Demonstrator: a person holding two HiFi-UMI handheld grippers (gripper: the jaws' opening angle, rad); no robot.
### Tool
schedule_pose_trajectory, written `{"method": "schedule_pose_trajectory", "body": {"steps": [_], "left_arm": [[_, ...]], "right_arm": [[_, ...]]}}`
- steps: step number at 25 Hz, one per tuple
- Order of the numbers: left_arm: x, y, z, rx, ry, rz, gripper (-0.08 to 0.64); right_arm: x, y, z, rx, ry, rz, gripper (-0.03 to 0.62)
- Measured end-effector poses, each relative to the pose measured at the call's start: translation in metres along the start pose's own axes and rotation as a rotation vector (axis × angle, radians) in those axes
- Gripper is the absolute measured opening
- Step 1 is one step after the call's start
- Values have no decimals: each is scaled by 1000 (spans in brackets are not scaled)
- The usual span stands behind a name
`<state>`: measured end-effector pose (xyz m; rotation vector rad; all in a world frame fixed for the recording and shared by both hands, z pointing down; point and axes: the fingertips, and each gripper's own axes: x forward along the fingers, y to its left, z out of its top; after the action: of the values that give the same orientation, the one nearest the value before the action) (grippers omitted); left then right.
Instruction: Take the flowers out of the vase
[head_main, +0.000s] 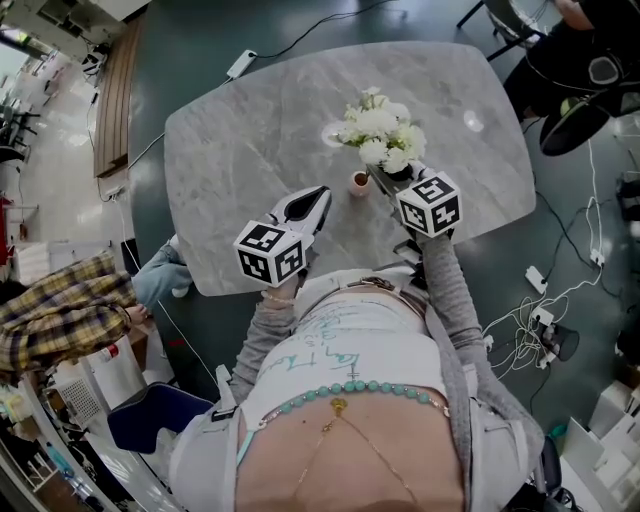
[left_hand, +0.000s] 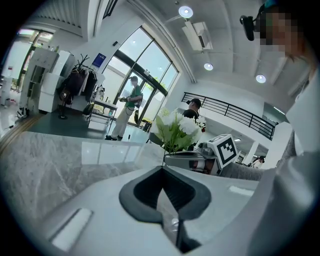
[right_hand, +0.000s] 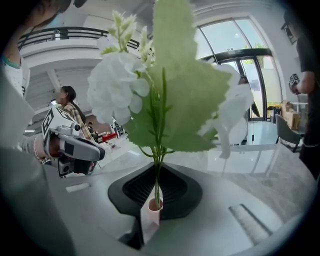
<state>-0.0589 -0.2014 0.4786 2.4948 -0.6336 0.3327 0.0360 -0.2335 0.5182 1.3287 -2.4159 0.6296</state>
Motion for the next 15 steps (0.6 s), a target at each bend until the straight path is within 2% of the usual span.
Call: {"method": "schedule_pose_trajectory", "body": {"steps": [15], "left_arm": [[16, -10, 4, 10, 17, -16, 0]], "right_arm": [[-24, 4, 38, -18, -76, 26, 41]]}}
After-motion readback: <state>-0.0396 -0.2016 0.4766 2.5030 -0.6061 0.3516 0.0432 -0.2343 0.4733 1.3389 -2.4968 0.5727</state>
